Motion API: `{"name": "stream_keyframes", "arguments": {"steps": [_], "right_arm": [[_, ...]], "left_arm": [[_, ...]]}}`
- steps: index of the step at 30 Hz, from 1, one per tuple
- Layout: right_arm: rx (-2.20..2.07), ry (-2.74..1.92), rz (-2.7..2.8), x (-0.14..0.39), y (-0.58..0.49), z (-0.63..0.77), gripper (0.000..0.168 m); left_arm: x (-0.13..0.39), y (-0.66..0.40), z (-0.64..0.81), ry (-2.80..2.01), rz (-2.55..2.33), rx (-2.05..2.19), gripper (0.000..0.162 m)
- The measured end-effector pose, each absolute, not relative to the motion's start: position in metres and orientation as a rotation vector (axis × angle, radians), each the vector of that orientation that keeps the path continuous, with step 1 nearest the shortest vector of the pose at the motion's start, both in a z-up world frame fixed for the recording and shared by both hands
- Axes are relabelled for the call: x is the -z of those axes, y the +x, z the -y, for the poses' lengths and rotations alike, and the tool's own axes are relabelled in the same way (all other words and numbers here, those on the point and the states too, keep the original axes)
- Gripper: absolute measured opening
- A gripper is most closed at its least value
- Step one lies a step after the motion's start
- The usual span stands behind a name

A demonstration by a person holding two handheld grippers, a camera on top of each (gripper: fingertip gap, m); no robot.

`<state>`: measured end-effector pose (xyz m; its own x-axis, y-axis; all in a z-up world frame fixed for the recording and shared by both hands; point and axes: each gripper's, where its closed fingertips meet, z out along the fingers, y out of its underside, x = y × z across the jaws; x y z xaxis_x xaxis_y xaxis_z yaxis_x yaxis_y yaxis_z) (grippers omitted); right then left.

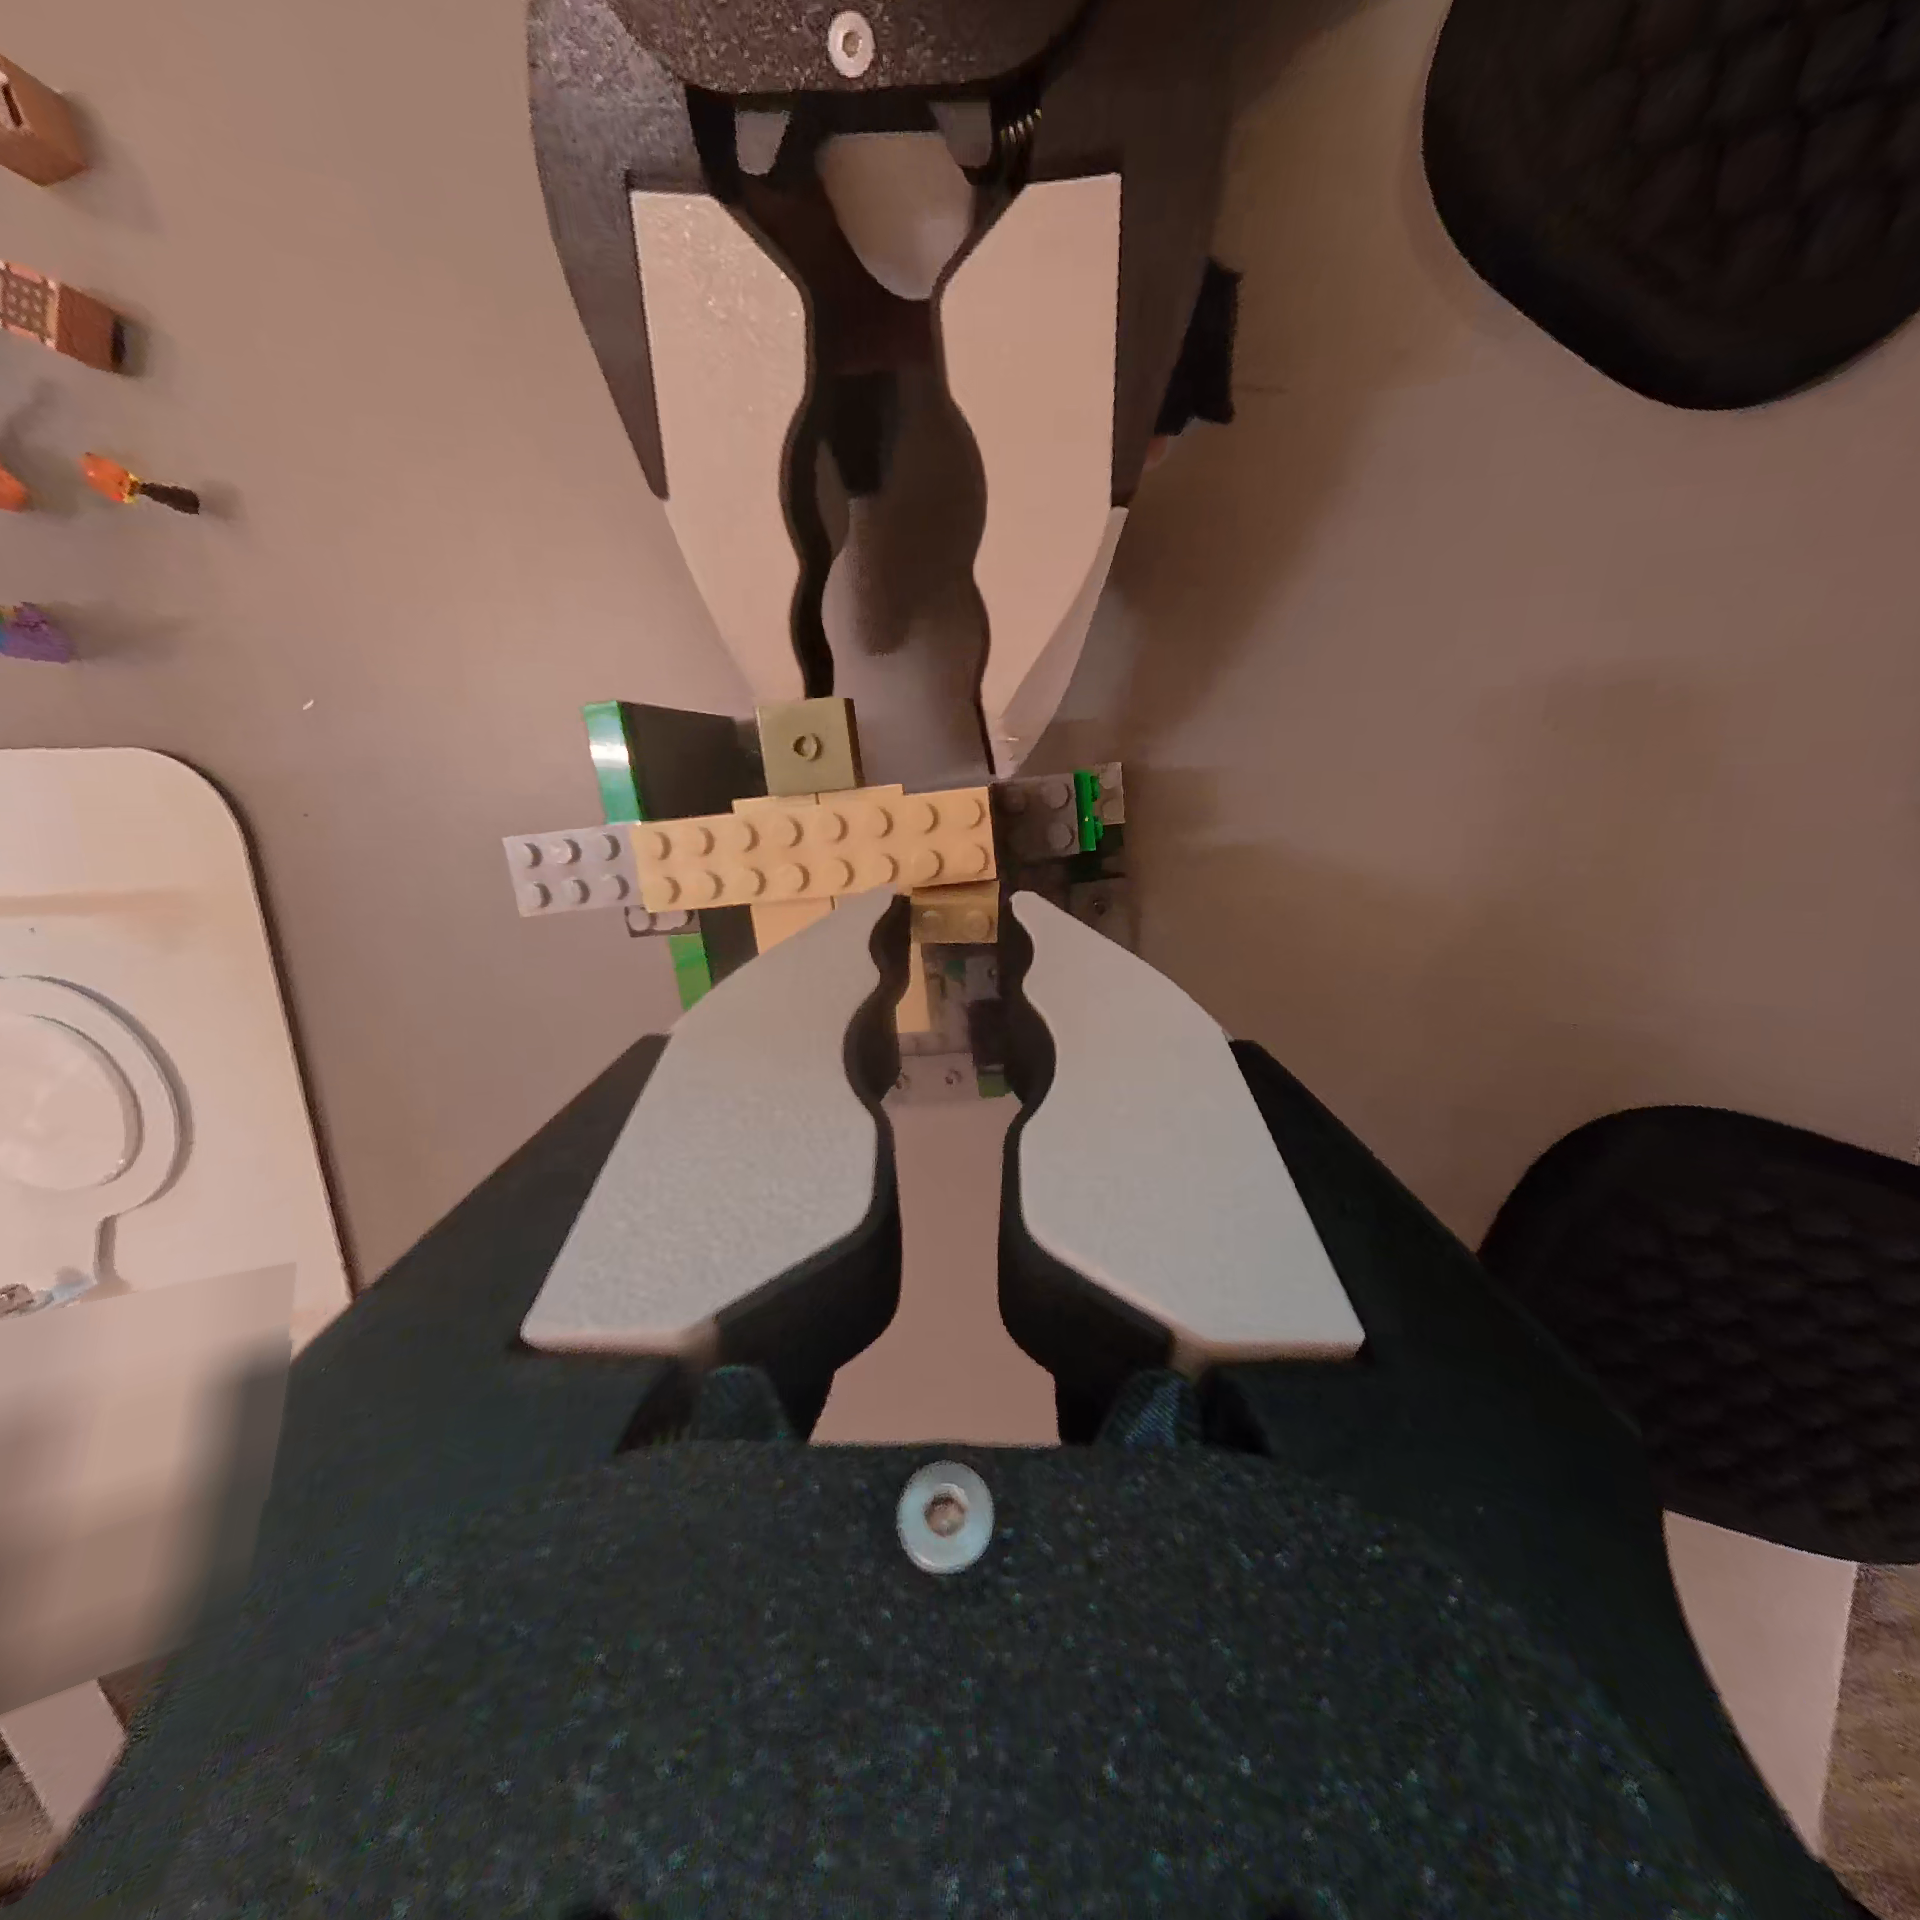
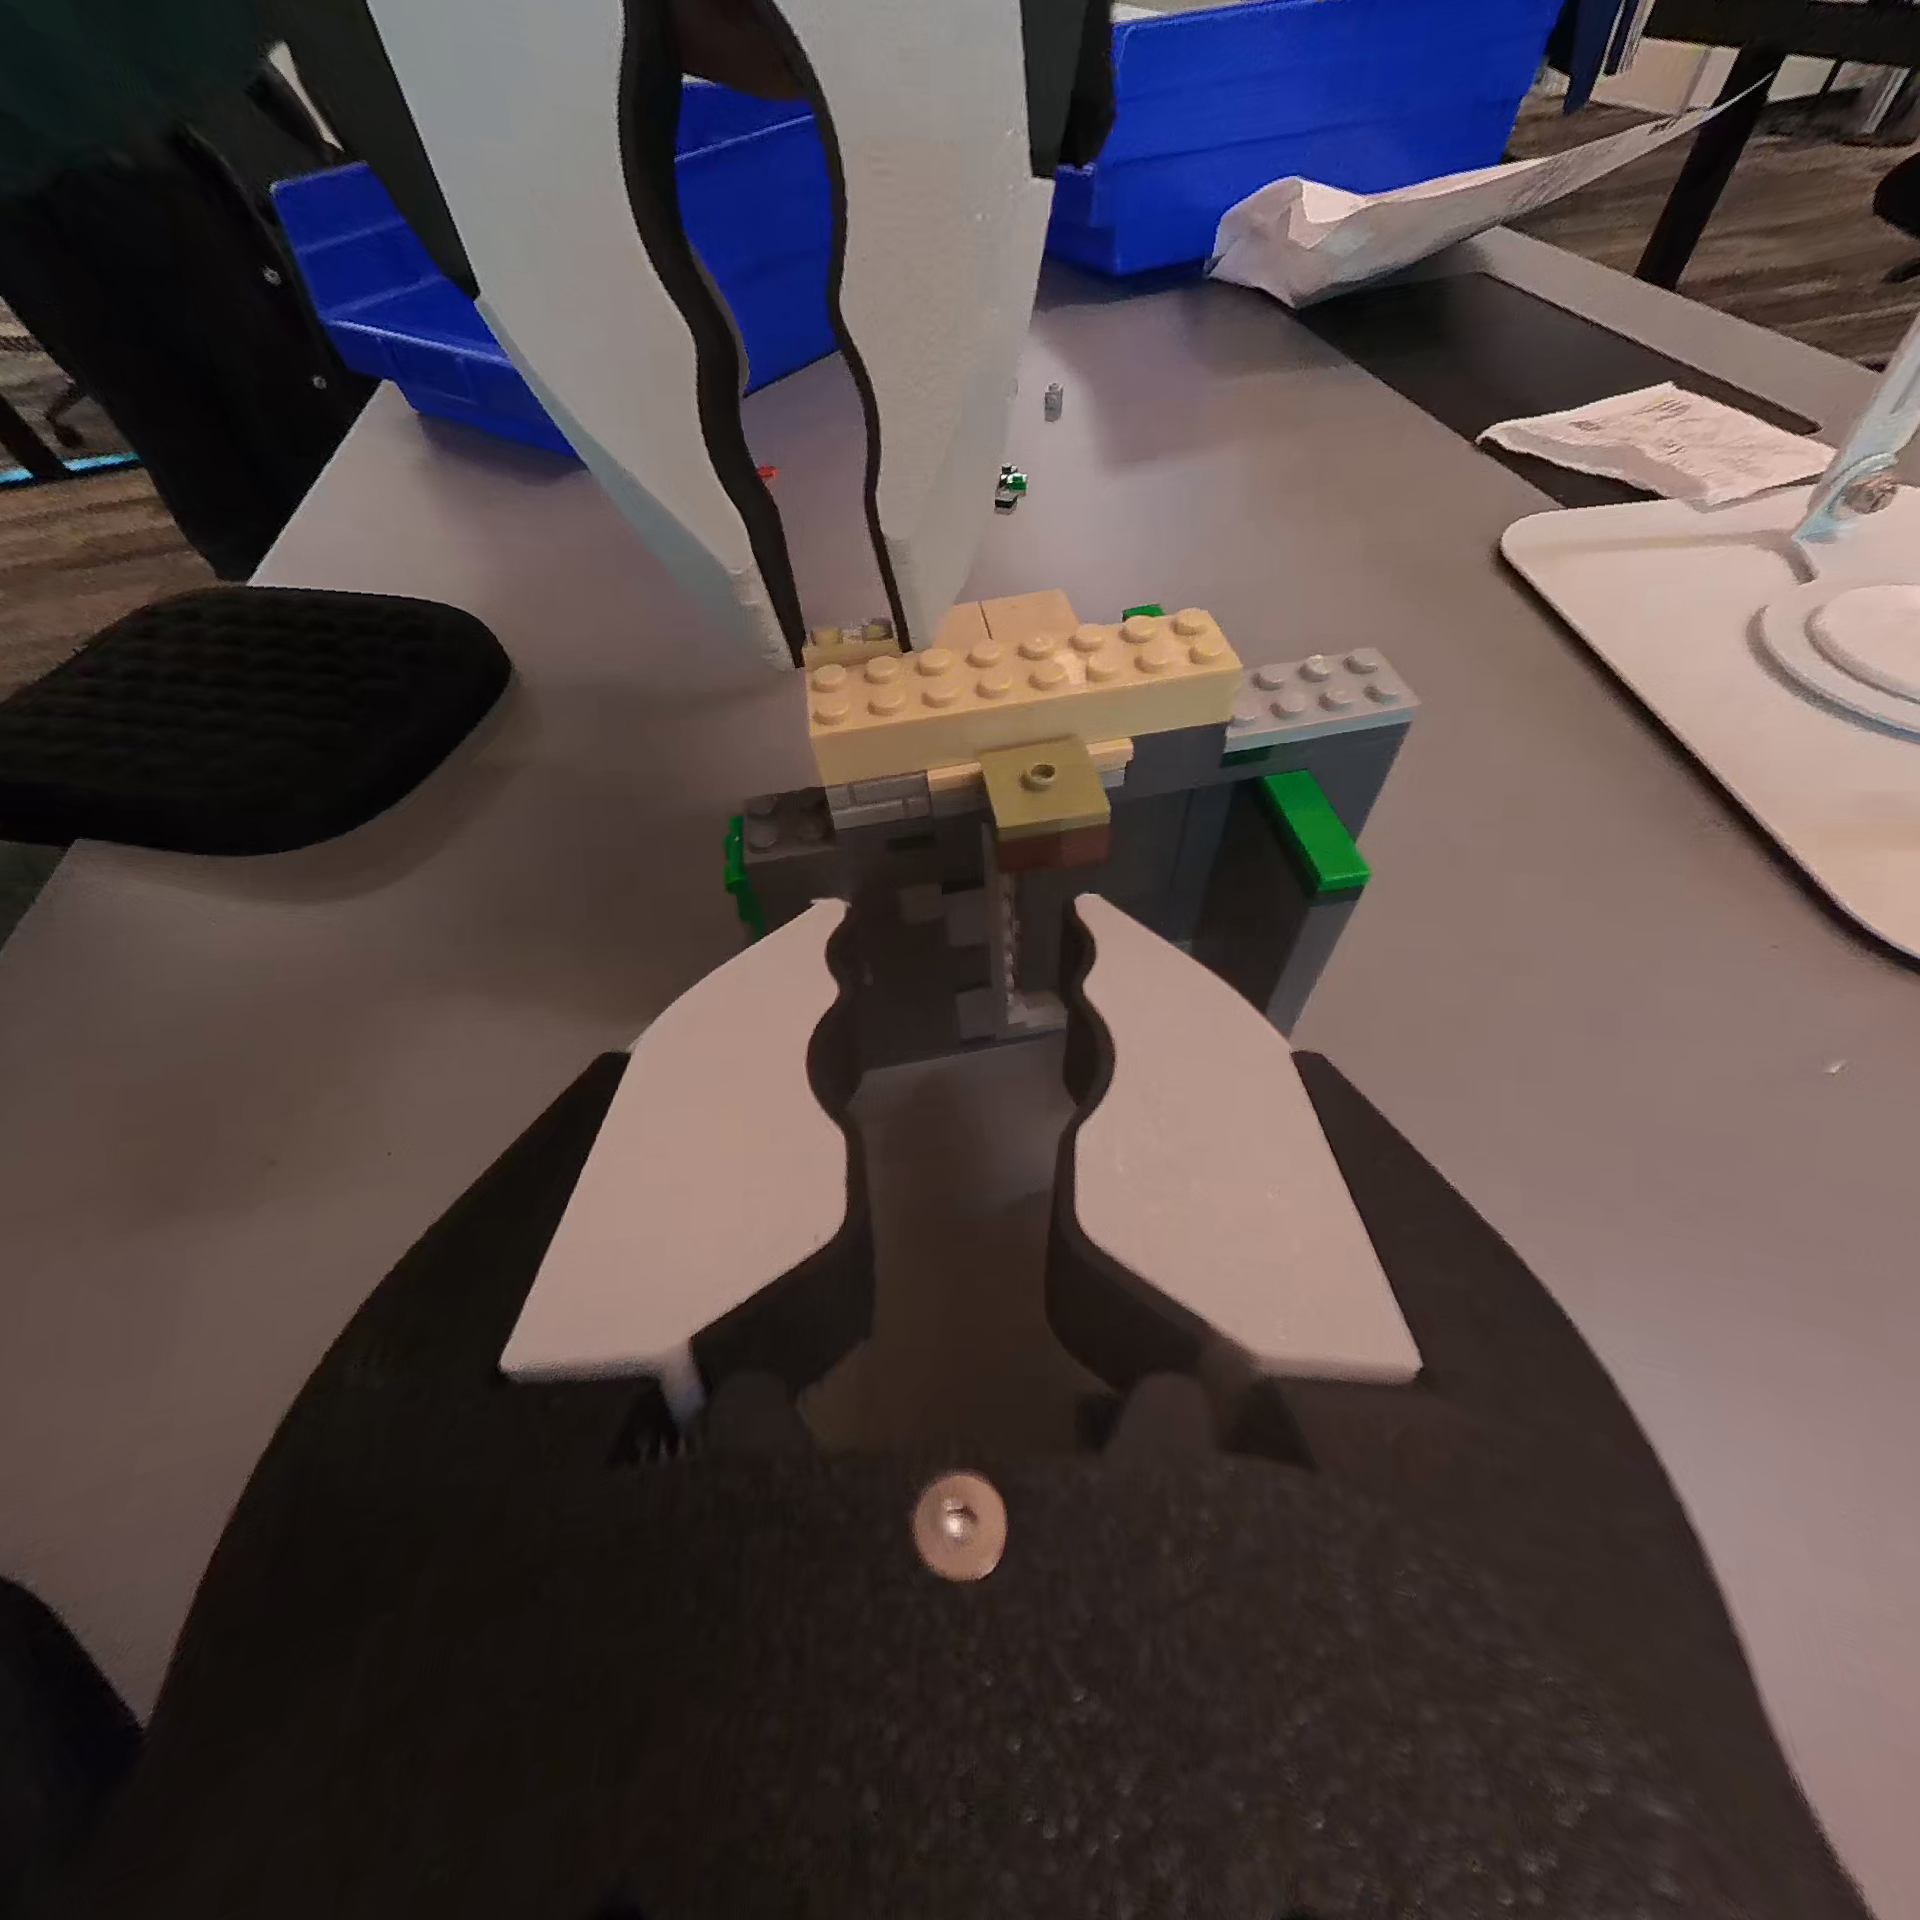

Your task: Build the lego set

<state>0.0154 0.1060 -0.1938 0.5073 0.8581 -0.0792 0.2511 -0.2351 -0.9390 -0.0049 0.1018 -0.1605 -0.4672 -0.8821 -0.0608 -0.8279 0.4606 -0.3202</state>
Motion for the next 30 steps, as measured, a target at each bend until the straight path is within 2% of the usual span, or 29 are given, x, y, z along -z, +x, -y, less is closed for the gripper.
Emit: {"name": "stream_keyframes", "arguments": {"steps": [30], "right_arm": [[-0.766,-1.762,1.006,0.2006,0.0059,-0.1009,0.034]], "left_arm": [[0.1613,-0.0048,-0.1051,-1.566,-2.517,0.243,0.016]]}}
